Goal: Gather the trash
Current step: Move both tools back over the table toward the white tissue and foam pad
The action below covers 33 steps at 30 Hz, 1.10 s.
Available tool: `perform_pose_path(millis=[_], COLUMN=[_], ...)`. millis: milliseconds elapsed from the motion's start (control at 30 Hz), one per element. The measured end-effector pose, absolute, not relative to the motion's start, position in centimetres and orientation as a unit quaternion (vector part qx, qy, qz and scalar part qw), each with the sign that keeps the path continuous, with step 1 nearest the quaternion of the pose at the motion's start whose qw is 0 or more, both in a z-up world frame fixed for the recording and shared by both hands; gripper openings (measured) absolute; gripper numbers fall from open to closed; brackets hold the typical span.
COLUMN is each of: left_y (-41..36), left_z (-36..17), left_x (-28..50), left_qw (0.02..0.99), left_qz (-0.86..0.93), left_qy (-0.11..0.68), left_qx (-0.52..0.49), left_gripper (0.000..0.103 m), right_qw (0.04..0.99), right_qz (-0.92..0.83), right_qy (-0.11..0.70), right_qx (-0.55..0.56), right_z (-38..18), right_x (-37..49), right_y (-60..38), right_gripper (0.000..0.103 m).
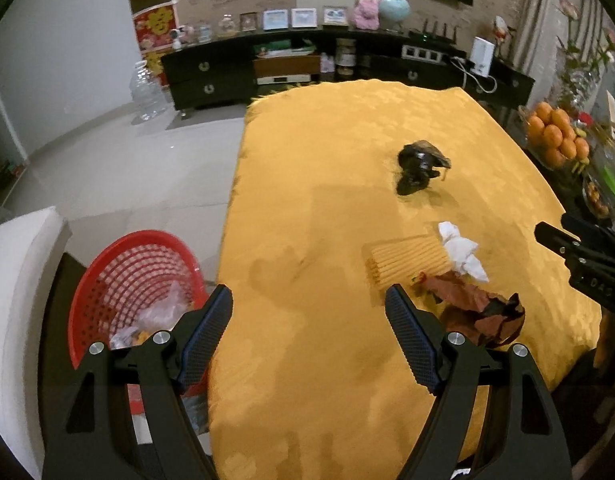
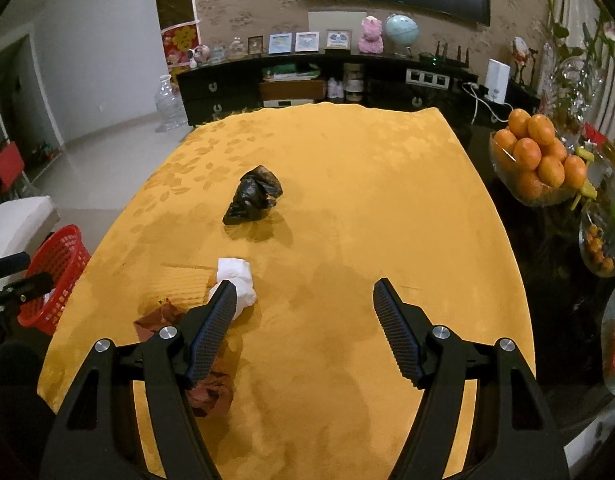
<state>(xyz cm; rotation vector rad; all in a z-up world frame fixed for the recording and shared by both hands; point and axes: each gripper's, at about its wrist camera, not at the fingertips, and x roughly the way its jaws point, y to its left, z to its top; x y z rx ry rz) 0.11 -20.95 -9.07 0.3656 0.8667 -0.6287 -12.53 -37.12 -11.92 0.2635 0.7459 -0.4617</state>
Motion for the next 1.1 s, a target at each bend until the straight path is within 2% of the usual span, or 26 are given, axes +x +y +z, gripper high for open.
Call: perform_pose_path(millis=[733, 1100], left_y=[-32.2, -32.9], left_z=[-14.3, -16.9], left_x=[1.0, 0.4], left_qw=[0.764, 0.707], left_qz=[-0.411, -0.471], left_qy=[0.403, 0.426], left_qx=[0.291, 0.311], left_gripper=[0.076, 0.075], right_qw=[0.886, 0.882], right_qz=[-0.218, -0.21], right_qy=[0.374, 0.378], right_qx=[0.164, 0.187], right_z=[-15.1, -15.6], right_x=[-11.2, -11.2], right_y=[-39.3, -40.1], right_gripper=[0.069, 0.069])
